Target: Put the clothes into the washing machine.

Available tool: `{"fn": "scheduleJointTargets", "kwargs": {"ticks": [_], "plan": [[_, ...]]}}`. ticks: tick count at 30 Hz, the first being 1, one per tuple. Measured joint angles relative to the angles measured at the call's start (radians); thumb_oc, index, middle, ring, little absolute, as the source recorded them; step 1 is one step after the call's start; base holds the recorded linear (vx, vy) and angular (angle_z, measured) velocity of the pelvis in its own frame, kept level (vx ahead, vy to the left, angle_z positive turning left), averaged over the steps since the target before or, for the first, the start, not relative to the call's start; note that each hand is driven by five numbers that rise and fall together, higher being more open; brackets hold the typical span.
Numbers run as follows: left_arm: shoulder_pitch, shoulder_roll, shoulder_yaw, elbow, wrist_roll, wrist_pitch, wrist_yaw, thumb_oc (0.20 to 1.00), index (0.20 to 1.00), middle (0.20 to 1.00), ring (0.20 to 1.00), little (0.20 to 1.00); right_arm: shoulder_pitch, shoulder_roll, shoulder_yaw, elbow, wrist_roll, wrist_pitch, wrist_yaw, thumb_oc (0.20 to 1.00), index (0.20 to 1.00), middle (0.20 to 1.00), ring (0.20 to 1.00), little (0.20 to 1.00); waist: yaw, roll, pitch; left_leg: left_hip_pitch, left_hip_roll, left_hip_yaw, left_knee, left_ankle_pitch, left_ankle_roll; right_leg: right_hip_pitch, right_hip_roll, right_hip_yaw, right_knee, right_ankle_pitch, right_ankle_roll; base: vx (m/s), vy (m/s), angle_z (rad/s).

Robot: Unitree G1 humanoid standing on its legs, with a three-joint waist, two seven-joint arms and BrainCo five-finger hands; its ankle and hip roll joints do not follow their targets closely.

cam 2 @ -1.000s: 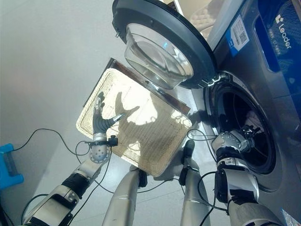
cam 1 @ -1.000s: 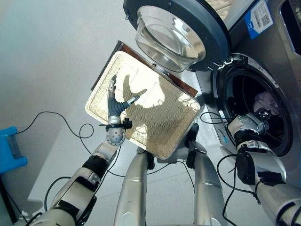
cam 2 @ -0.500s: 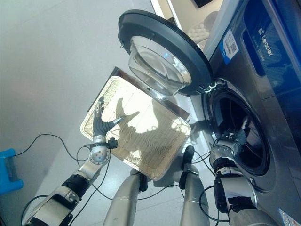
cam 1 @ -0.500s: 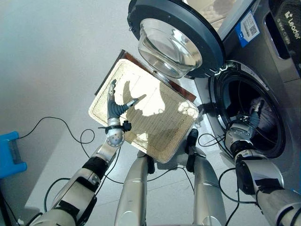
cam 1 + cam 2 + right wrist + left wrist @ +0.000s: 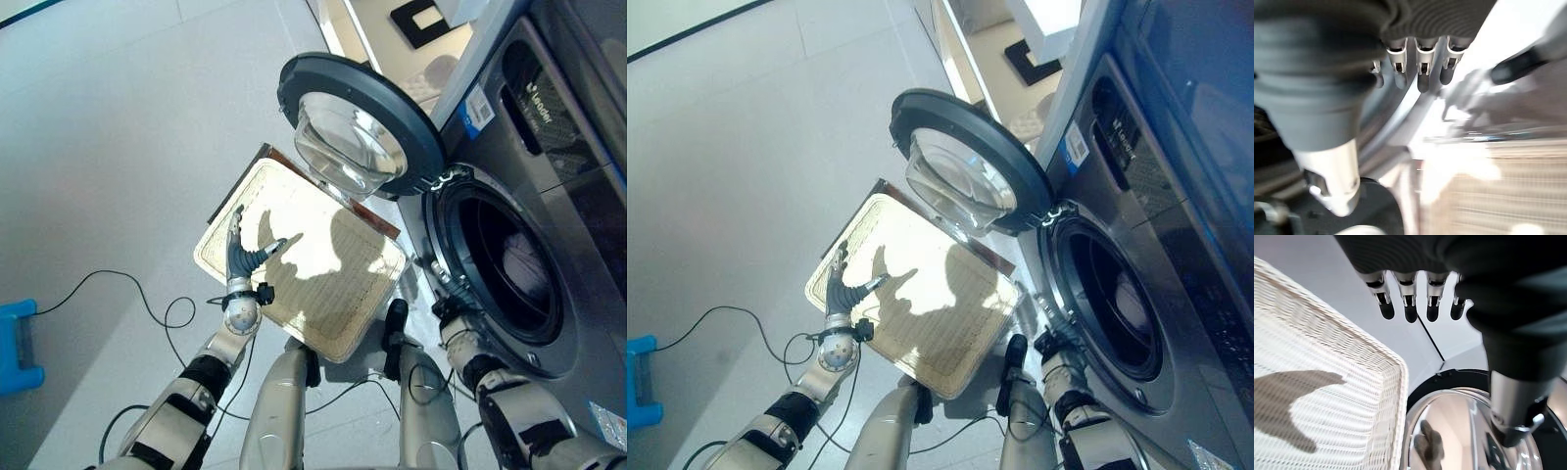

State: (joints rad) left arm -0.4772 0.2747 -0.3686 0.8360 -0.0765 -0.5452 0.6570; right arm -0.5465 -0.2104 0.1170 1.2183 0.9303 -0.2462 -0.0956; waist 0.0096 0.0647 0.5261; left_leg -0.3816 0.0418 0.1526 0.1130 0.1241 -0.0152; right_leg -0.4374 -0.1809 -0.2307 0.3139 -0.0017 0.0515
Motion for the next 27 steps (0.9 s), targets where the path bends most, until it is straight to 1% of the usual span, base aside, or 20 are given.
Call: {"fn": "scheduleJointTargets", "kwargs": {"ticks": [3, 5, 7, 10, 11, 12, 13, 15, 16, 17, 18, 19, 20, 21, 22, 23, 24, 27], "plan": [[0.010, 0.000, 0.001, 0.048, 0.023, 0.000, -0.007, 1.000, 1.000, 1.000, 1.000, 1.000, 0.040, 0.005, 0.057, 0.012, -0.107, 0.038, 0.005, 1.000, 1.000, 1.000, 1.000, 1.000, 0.003, -0.007, -0.001, 0.046, 0.003, -0.001, -0.021, 0.001, -0.005, 0.046, 0.007, -0.002, -0.022, -0.001, 0.001, 0.07, 0.002, -0.01], [0.046, 0.000, 0.003, 0.061, 0.024, 0.000, -0.031, 1.000, 1.000, 1.000, 1.000, 1.000, 0.079, 0.000, 0.083, 0.018, -0.176, 0.061, 0.026, 1.000, 1.000, 1.000, 1.000, 1.000, 0.002, -0.010, 0.000, 0.104, 0.004, -0.002, -0.043, 0.001, -0.006, 0.107, 0.012, -0.008, -0.047, -0.001, 0.004, 0.11, -0.008, 0.02], [0.077, 0.000, 0.009, 0.079, 0.024, 0.000, -0.058, 1.000, 1.000, 1.000, 1.000, 1.000, 0.112, 0.000, 0.090, 0.020, -0.187, 0.076, 0.053, 1.000, 1.000, 1.000, 1.000, 1.000, 0.003, -0.018, -0.005, 0.172, 0.008, -0.005, -0.067, -0.004, -0.013, 0.181, 0.020, -0.016, -0.079, -0.004, 0.007, 0.10, -0.004, 0.03], [0.110, 0.001, 0.034, 0.097, 0.022, 0.002, -0.088, 1.000, 1.000, 1.000, 1.000, 1.000, 0.140, 0.003, 0.089, 0.019, -0.195, 0.078, 0.074, 1.000, 1.000, 1.000, 1.000, 1.000, 0.004, -0.042, -0.043, 0.188, 0.013, -0.006, -0.078, -0.011, -0.022, 0.197, 0.025, -0.018, -0.096, -0.010, 0.007, 0.15, -0.014, 0.02], [0.121, -0.010, 0.047, 0.149, 0.022, 0.010, -0.118, 1.000, 1.000, 1.000, 1.000, 1.000, 0.154, 0.003, 0.087, 0.020, -0.199, 0.079, 0.082, 1.000, 1.000, 1.000, 1.000, 1.000, 0.004, -0.052, -0.054, 0.226, 0.015, -0.012, -0.098, -0.007, -0.021, 0.246, 0.038, -0.023, -0.128, -0.003, 0.008, 0.15, -0.026, 0.07], [0.140, -0.015, 0.046, 0.168, 0.022, 0.015, -0.129, 1.000, 1.000, 1.000, 1.000, 1.000, 0.173, 0.006, 0.087, 0.020, -0.205, 0.079, 0.088, 1.000, 1.000, 1.000, 1.000, 1.000, 0.003, -0.061, -0.079, 0.239, 0.016, -0.013, -0.106, -0.010, -0.024, 0.262, 0.040, -0.026, -0.142, -0.004, 0.009, 0.16, -0.028, 0.05], [0.170, -0.024, 0.047, 0.177, 0.019, 0.024, -0.151, 1.000, 1.000, 1.000, 1.000, 1.000, 0.209, 0.009, 0.088, 0.019, -0.228, 0.080, 0.093, 1.000, 1.000, 1.000, 1.000, 1.000, 0.003, -0.069, -0.117, 0.256, 0.022, -0.011, -0.125, -0.014, -0.029, 0.281, 0.045, -0.026, -0.165, -0.002, 0.010, 0.12, -0.026, 0.00], [0.201, -0.036, 0.047, 0.196, 0.017, 0.038, -0.175, 1.000, 1.000, 1.000, 1.000, 1.000, 0.240, 0.013, 0.089, 0.019, -0.254, 0.080, 0.094, 1.000, 1.000, 1.000, 1.000, 1.000, 0.005, -0.073, -0.155, 0.286, 0.019, -0.010, -0.142, -0.012, -0.028, 0.318, 0.053, -0.028, -0.198, 0.006, 0.008, 0.18, -0.058, -0.03], [0.245, -0.044, 0.047, 0.247, 0.014, 0.051, -0.211, 1.000, 1.000, 1.000, 1.000, 1.000, 0.295, 0.024, 0.093, 0.019, -0.309, 0.081, 0.095, 1.000, 1.000, 1.000, 1.000, 1.000, 0.004, -0.083, -0.200, 0.347, 0.022, -0.006, -0.166, -0.019, -0.034, 0.387, 0.063, -0.028, -0.249, 0.012, 0.013, 0.19, -0.079, -0.07], [0.268, -0.046, 0.047, 0.266, 0.013, 0.058, -0.220, 1.000, 1.000, 1.000, 1.000, 1.000, 0.311, 0.030, 0.095, 0.021, -0.324, 0.082, 0.095, 1.000, 1.000, 1.000, 1.000, 1.000, 0.004, -0.087, -0.231, 0.358, 0.021, -0.004, -0.174, -0.022, -0.037, 0.401, 0.066, -0.028, -0.265, 0.012, 0.014, 0.14, -0.068, -0.09], [0.297, -0.051, 0.048, 0.300, -0.006, 0.066, -0.236, 1.000, 1.000, 1.000, 1.000, 1.000, 0.336, 0.039, 0.097, 0.022, -0.354, 0.084, 0.095, 1.000, 1.000, 1.000, 1.000, 1.000, 0.004, -0.094, -0.280, 0.367, 0.022, -0.003, -0.181, -0.028, -0.041, 0.414, 0.072, -0.026, -0.285, 0.013, 0.014, 0.10, -0.041, -0.08], [0.305, -0.053, 0.049, 0.317, -0.019, 0.076, -0.244, 1.000, 1.000, 1.000, 1.000, 1.000, 0.345, 0.042, 0.098, 0.025, -0.366, 0.086, 0.095, 1.000, 1.000, 1.000, 1.000, 1.000, 0.004, -0.096, -0.296, 0.374, 0.023, -0.002, -0.183, -0.029, -0.043, 0.421, 0.074, -0.026, -0.291, 0.013, 0.014, 0.06, -0.024, -0.05], [0.305, -0.053, 0.049, 0.317, -0.019, 0.076, -0.244, 1.000, 1.000, 1.000, 1.000, 1.000, 0.345, 0.042, 0.098, 0.025, -0.366, 0.086, 0.095, 1.000, 1.000, 1.000, 1.000, 1.000, 0.004, -0.096, -0.296, 0.374, 0.023, -0.002, -0.183, -0.029, -0.043, 0.421, 0.074, -0.026, -0.291, 0.013, 0.014, 0.12, -0.057, -0.03], [0.311, -0.062, 0.049, 0.368, -0.028, 0.089, -0.267, 1.000, 1.000, 1.000, 1.000, 1.000, 0.353, 0.042, 0.104, 0.026, -0.412, 0.088, 0.094, 1.000, 1.000, 1.000, 1.000, 1.000, 0.004, -0.099, -0.315, 0.391, 0.027, -0.002, -0.189, -0.031, -0.045, 0.444, 0.081, -0.025, -0.309, 0.015, 0.012, 0.13, -0.066, -0.02], [0.316, -0.064, 0.049, 0.396, -0.028, 0.090, -0.279, 1.000, 1.000, 1.000, 1.000, 1.000, 0.354, 0.042, 0.114, 0.031, -0.444, 0.089, 0.093, 1.000, 1.000, 1.000, 1.000, 1.000, 0.003, -0.099, -0.325, 0.402, 0.029, -0.002, -0.194, -0.033, -0.048, 0.458, 0.085, -0.025, -0.321, 0.019, 0.011, 0.19, -0.107, -0.05], [0.325, -0.066, 0.049, 0.410, -0.028, 0.105, -0.292, 1.000, 1.000, 1.000, 1.000, 1.000, 0.357, 0.041, 0.134, 0.040, -0.496, 0.092, 0.088, 1.000, 1.000, 1.000, 1.000, 1.000, 0.003, -0.099, -0.330, 0.426, 0.030, 0.000, -0.200, -0.035, -0.051, 0.487, 0.089, -0.023, -0.341, 0.025, 0.011, 0.10, -0.071, -0.07], [0.342, -0.069, 0.048, 0.409, -0.026, 0.114, -0.304, 1.000, 1.000, 1.000, 1.000, 1.000, 0.371, 0.042, 0.136, 0.044, -0.534, 0.094, 0.081, 1.000, 1.000, 1.000, 1.000, 1.000, 0.004, -0.098, -0.359, 0.430, 0.034, 0.001, -0.200, -0.044, -0.055, 0.492, 0.092, -0.022, -0.348, 0.025, 0.011, 0.08, -0.074, -0.05], [0.357, -0.075, 0.047, 0.409, -0.024, 0.120, -0.317, 1.000, 1.000, 1.000, 1.000, 1.000, 0.384, 0.042, 0.141, 0.045, -0.591, 0.094, 0.052, 1.000, 1.000, 1.000, 1.000, 1.000, 0.004, -0.094, -0.386, 0.439, 0.036, 0.001, -0.200, -0.045, -0.057, 0.506, 0.098, -0.020, -0.363, 0.023, 0.014, 0.02, -0.072, -0.01]]}}
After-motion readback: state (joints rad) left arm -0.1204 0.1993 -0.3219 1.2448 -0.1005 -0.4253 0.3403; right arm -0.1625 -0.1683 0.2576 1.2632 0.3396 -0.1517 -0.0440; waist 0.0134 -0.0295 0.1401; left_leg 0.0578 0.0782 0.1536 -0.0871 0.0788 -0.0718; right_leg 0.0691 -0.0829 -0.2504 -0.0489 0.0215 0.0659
